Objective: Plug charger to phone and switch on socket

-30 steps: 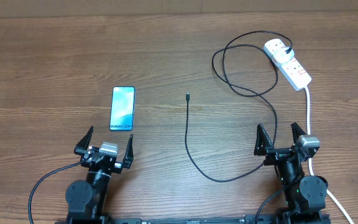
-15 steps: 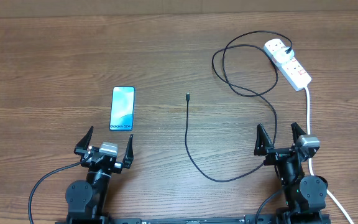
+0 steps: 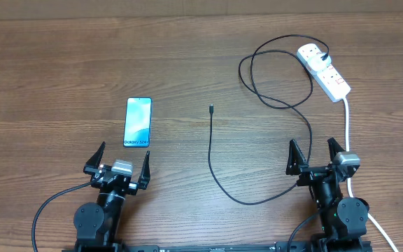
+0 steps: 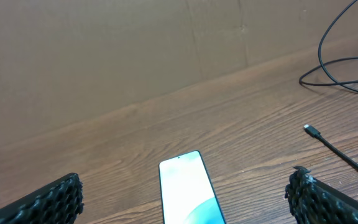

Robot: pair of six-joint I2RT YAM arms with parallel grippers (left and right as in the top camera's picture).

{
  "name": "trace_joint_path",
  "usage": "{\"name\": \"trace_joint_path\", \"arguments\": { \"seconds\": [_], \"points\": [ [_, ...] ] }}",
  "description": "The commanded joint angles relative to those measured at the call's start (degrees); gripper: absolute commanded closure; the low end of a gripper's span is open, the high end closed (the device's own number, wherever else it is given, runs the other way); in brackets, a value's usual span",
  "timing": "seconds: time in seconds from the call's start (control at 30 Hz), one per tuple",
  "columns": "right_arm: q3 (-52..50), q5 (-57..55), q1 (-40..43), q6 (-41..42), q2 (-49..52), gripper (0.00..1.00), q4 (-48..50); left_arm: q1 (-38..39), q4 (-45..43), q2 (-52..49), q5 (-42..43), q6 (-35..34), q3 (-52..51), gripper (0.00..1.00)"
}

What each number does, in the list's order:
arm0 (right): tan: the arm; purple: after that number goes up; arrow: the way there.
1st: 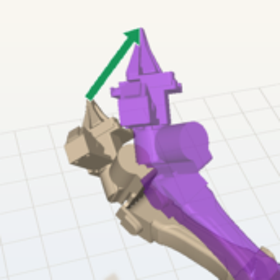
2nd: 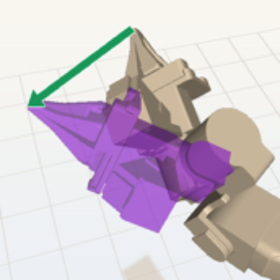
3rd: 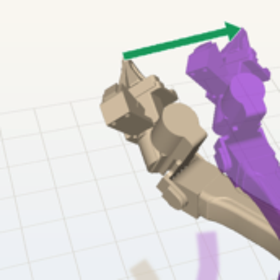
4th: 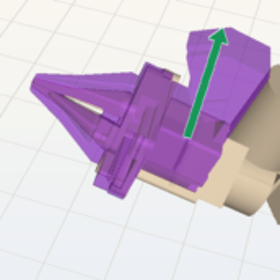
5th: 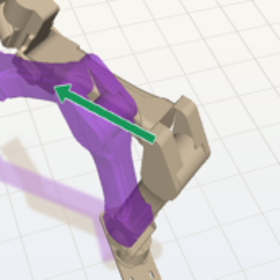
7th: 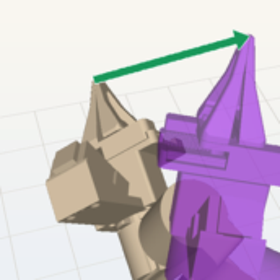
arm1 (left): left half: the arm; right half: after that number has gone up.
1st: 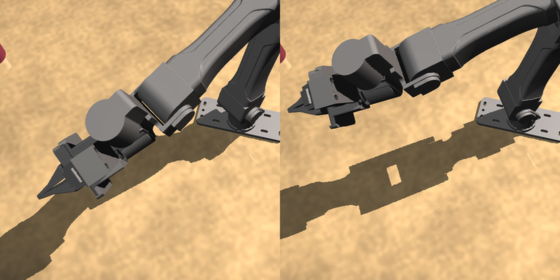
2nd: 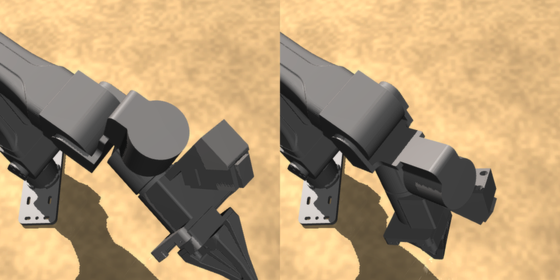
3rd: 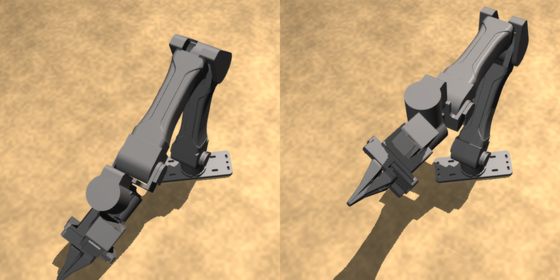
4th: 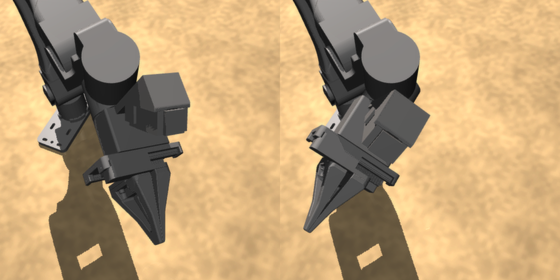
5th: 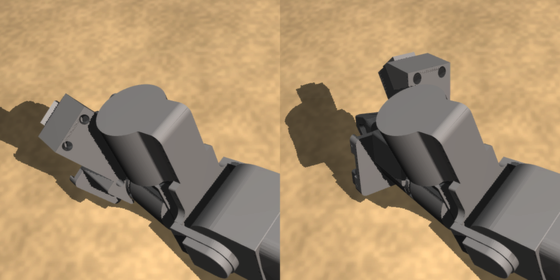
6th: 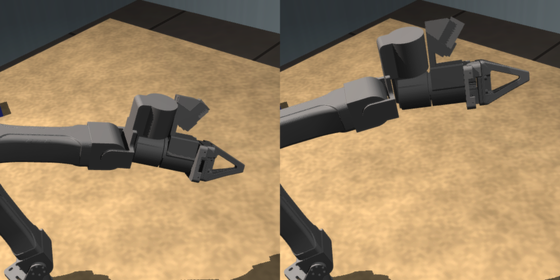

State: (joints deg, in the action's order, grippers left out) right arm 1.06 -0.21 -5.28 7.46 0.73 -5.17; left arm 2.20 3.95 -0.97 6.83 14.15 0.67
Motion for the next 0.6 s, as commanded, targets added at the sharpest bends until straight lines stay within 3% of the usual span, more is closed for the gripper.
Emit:
{"name": "trace_joint_path", "arguments": {
  "seconds": [0.0, 0.57],
  "points": [
    [-0.6, 0.3, -0.2, -0.1, -0.6, 0.0, 0.4, -0.3, 0.0, 0.7, -0.6, 1.1, -0.4, 0.0],
    [-0.6, 0.3, -0.2, -0.1, -0.6, 0.0, 0.4, -0.3, -0.8, 0.7, 0.3, 1.1, -0.4, 0.0]
  ]
}}
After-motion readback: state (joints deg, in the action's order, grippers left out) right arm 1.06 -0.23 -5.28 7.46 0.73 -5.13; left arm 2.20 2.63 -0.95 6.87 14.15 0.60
